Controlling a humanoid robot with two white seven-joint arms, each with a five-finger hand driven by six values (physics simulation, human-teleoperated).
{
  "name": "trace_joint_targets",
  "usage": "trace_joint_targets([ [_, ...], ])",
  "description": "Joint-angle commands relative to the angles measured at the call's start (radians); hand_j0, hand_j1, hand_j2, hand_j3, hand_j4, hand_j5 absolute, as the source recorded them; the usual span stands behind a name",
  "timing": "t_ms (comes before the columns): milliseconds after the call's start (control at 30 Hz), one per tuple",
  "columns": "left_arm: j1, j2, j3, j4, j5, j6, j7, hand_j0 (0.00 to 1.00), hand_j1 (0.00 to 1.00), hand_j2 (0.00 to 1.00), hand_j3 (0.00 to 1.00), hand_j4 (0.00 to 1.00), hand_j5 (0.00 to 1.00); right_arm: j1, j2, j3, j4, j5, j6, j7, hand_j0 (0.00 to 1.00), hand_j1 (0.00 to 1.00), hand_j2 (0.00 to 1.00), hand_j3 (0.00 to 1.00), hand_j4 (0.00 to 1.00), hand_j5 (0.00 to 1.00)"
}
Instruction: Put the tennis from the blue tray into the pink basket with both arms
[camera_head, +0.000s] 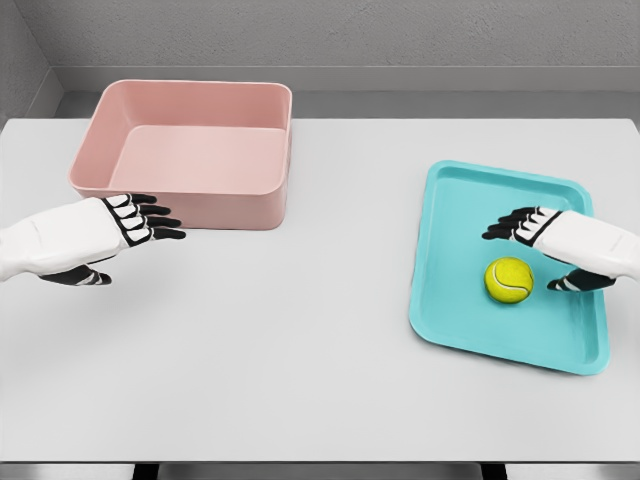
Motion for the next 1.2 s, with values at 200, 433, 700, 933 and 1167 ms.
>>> trace_joint_targets([
  [200,0.0,0.001,-0.001,0.001,0.006,0.001,0.0,1.0,1.0,1.0,1.0,1.0,1.0,0.011,0.002,0.002,-0.026,0.003,0.001,0.001,0.97,0.97,0.97,0.97,0.97,0.97],
  [433,0.0,0.001,-0.001,0.001,0.006,0.001,0.0,1.0,1.0,1.0,1.0,1.0,1.0,0.021,0.01,0.017,-0.032,0.011,0.001,0.003,0.97,0.97,0.97,0.97,0.97,0.97],
  [700,0.0,0.001,-0.001,0.001,0.006,0.001,0.0,1.0,1.0,1.0,1.0,1.0,1.0,0.029,0.027,0.018,-0.034,0.026,0.001,0.004,0.96,0.96,0.96,0.96,0.96,0.96],
  [933,0.0,0.001,-0.001,0.001,0.006,0.001,0.0,1.0,1.0,1.0,1.0,1.0,1.0,0.029,0.048,0.018,-0.032,0.038,0.001,0.007,0.94,0.94,0.94,0.94,0.94,0.94],
  [1167,0.0,0.0,-0.001,0.0,0.006,0.001,0.0,1.0,1.0,1.0,1.0,1.0,1.0,0.029,0.048,0.018,-0.025,0.057,0.001,0.01,0.89,0.89,0.89,0.89,0.89,0.89],
])
